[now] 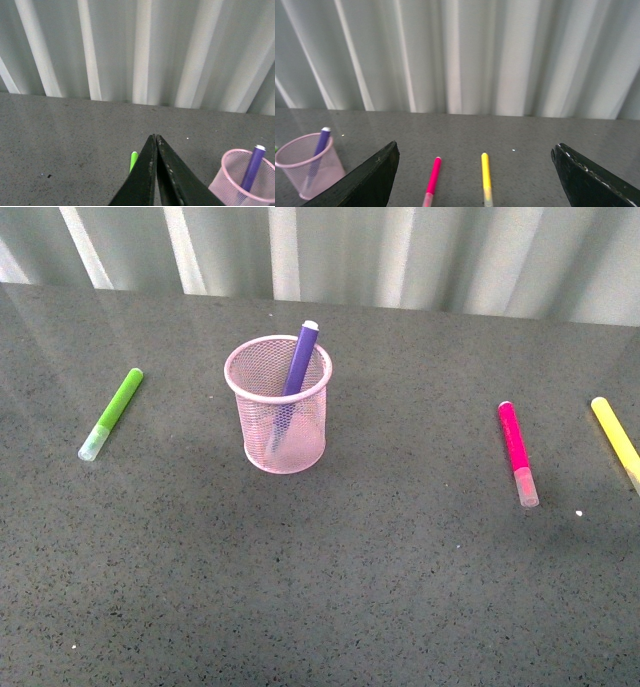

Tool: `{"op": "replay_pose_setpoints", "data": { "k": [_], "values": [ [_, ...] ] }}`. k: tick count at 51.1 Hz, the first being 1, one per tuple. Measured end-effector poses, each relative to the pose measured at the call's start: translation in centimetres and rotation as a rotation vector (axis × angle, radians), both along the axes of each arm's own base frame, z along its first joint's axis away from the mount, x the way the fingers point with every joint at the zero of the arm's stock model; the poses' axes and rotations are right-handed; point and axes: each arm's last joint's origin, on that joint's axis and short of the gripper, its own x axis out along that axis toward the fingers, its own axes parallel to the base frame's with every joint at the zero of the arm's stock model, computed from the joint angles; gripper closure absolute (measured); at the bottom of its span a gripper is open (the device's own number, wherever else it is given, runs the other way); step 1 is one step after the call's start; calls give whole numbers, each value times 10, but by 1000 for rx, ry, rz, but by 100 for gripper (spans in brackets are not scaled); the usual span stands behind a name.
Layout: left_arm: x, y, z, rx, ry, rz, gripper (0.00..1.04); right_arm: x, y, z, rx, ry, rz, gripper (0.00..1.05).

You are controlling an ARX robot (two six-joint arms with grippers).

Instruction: Insert purple and pink pens into pink cup

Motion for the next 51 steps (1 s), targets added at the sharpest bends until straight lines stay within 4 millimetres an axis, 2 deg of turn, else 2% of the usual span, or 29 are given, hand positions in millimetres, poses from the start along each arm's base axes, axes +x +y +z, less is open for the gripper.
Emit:
{"op": "replay_pose_setpoints", "data": {
  "k": [1, 14, 20, 27, 51],
  "values": [
    [-4, 1, -1, 0, -3, -5, 101, 0, 0, 0, 0, 0, 0, 7],
    [-33, 16, -9, 6, 0, 4, 101, 0, 0, 0, 0, 0, 0, 7],
    [-43, 17, -12, 6, -2, 6, 101, 0, 0, 0, 0, 0, 0, 7],
    [-55, 17, -24, 7, 7, 4, 101, 0, 0, 0, 0, 0, 0, 7],
    [-76, 17, -13, 6, -29, 4, 101, 0, 0, 0, 0, 0, 0, 7]
  ]
}}
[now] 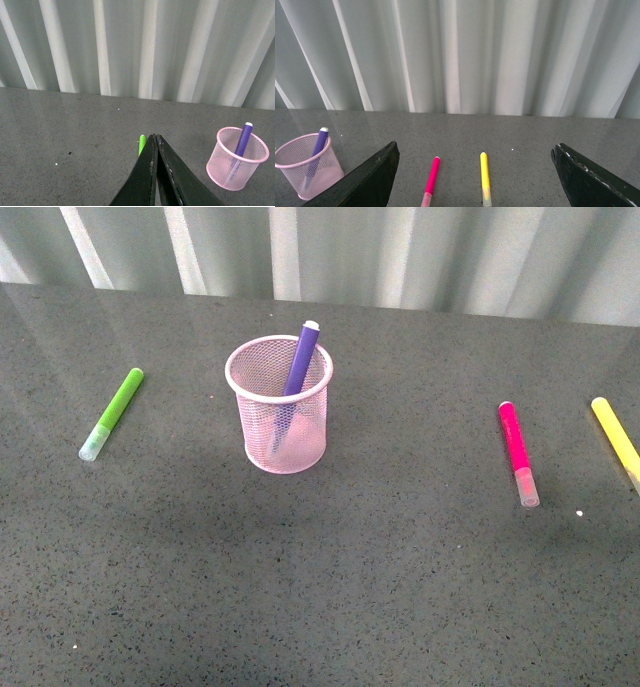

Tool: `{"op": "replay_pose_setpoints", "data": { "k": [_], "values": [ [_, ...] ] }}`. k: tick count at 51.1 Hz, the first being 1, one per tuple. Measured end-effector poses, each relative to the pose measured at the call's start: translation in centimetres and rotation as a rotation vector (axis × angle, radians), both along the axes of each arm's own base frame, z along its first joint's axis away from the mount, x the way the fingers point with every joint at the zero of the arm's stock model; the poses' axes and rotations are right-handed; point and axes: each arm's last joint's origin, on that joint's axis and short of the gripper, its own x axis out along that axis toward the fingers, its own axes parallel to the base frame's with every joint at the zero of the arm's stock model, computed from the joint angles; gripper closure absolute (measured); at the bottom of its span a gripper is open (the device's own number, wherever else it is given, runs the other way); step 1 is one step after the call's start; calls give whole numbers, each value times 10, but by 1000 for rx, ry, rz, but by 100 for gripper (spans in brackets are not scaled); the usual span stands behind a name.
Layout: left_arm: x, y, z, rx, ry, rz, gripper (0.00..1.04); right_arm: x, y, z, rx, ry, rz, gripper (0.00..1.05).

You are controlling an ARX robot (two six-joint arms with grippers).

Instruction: Insert purple and pink pens into pink cup

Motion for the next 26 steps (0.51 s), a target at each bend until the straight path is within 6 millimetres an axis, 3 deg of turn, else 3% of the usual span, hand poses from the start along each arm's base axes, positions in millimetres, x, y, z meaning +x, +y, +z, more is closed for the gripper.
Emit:
{"op": "replay_pose_setpoints", "data": {
  "k": [26],
  "values": [
    [-17, 0, 2, 0, -8, 0, 101, 0, 0, 0, 0, 0, 0, 7]
  ]
}}
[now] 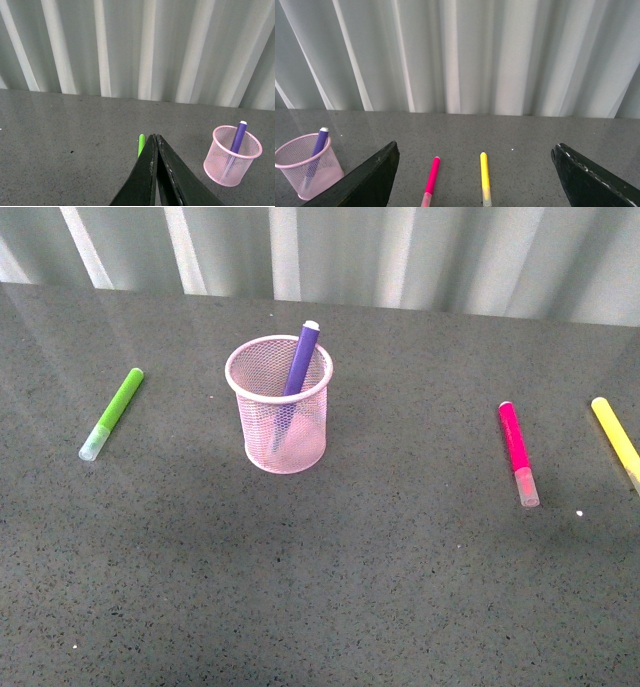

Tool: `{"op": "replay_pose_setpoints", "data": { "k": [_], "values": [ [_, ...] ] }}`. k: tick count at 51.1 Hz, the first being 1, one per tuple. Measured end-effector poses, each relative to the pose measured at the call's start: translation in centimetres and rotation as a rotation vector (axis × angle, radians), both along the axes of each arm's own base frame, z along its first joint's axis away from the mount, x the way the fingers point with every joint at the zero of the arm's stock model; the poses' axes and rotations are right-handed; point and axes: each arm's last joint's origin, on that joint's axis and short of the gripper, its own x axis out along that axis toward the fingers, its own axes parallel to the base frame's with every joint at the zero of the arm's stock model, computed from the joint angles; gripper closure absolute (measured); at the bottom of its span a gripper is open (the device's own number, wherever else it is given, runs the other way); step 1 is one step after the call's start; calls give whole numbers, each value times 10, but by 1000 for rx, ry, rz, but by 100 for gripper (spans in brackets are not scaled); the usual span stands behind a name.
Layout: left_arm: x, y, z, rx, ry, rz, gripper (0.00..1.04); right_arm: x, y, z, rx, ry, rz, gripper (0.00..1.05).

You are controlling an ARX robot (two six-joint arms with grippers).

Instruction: Insert purple and pink pens into pink cup

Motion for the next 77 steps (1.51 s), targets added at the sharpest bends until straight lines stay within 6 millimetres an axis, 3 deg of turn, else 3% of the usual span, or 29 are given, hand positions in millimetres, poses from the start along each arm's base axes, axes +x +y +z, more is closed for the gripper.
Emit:
{"op": "replay_pose_setpoints", "data": {
  "k": [28, 39, 43, 46, 50, 54, 58, 63, 77],
  "values": [
    [-17, 0, -4, 0, 8, 0, 98, 0, 0, 0, 0, 0, 0, 7],
    [-17, 0, -4, 0, 7, 0, 62, 0, 0, 0, 0, 0, 0, 7],
    [-17, 0, -4, 0, 7, 0, 42, 0, 0, 0, 0, 0, 0, 7],
    [-17, 0, -4, 0, 7, 0, 33, 0, 0, 0, 0, 0, 0, 7],
    [-17, 0, -4, 0, 7, 0, 19, 2, -1, 0, 89, 235, -58, 7],
    [-17, 0, -4, 1, 6, 0, 5, 20, -2, 1, 143, 446, -105, 7],
    [-17, 0, -4, 2, 7, -1, 7, 45, -2, 4, 138, 501, -111, 7],
    [-17, 0, -4, 3, 6, 0, 7, 94, -1, -3, 63, 548, -109, 7],
    [-17, 0, -4, 3, 6, 0, 7, 179, 17, -49, 12, 721, -55, 7]
  ]
}}
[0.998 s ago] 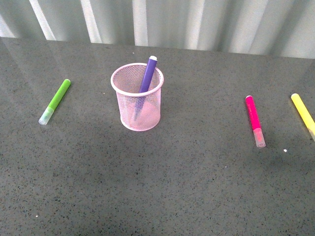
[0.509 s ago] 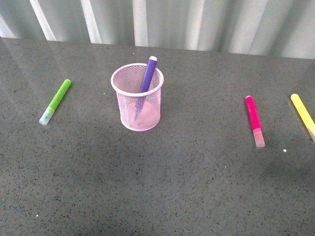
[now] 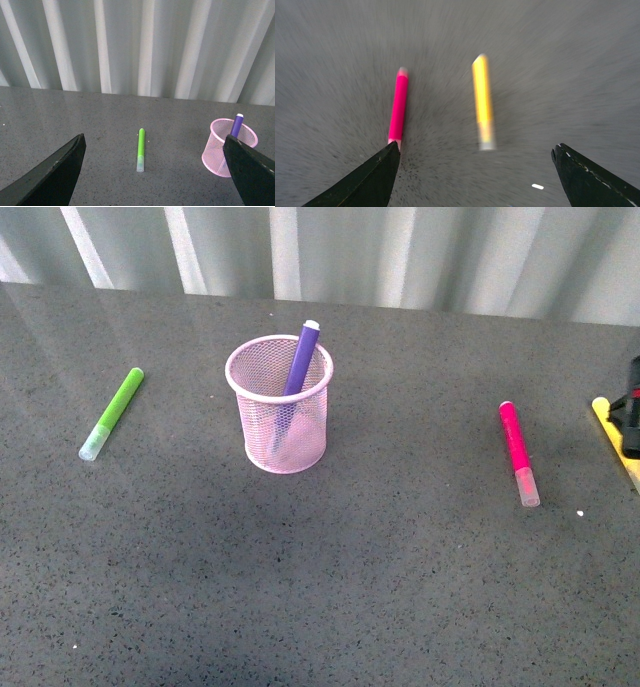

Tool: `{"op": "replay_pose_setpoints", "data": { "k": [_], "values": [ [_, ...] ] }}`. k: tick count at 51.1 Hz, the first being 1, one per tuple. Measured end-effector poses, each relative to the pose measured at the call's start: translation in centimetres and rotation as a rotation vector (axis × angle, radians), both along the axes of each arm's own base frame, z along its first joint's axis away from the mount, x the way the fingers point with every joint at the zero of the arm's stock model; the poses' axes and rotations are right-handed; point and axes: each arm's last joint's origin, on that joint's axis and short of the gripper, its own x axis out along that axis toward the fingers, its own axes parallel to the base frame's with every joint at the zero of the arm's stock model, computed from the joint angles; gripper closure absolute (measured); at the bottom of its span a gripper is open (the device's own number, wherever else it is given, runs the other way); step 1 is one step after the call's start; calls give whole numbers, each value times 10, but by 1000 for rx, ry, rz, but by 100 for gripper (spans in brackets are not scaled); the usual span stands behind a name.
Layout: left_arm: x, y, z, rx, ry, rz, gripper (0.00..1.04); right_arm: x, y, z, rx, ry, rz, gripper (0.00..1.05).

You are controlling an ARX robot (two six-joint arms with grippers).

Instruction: Insert purple and pink pens into pink cup

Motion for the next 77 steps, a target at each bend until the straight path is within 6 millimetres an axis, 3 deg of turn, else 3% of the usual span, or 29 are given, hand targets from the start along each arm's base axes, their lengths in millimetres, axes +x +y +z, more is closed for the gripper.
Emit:
{"op": "replay_pose_setpoints", "data": {
  "k": [16, 30, 43, 59, 77],
  "values": [
    [0, 0, 0, 0, 0, 0, 7, 54, 28, -27, 40, 52, 26, 7],
    [0, 0, 0, 0, 0, 0, 7, 84, 41, -50, 108, 94, -10, 7],
    [0, 0, 0, 0, 0, 0, 7, 97, 45, -73, 145, 143, -32, 7],
    [0, 0, 0, 0, 0, 0, 7, 107, 44, -75, 163, 146, -7, 7],
    [0, 0, 0, 0, 0, 0, 7, 102, 53, -79, 169, 139, 27, 66]
  ]
}}
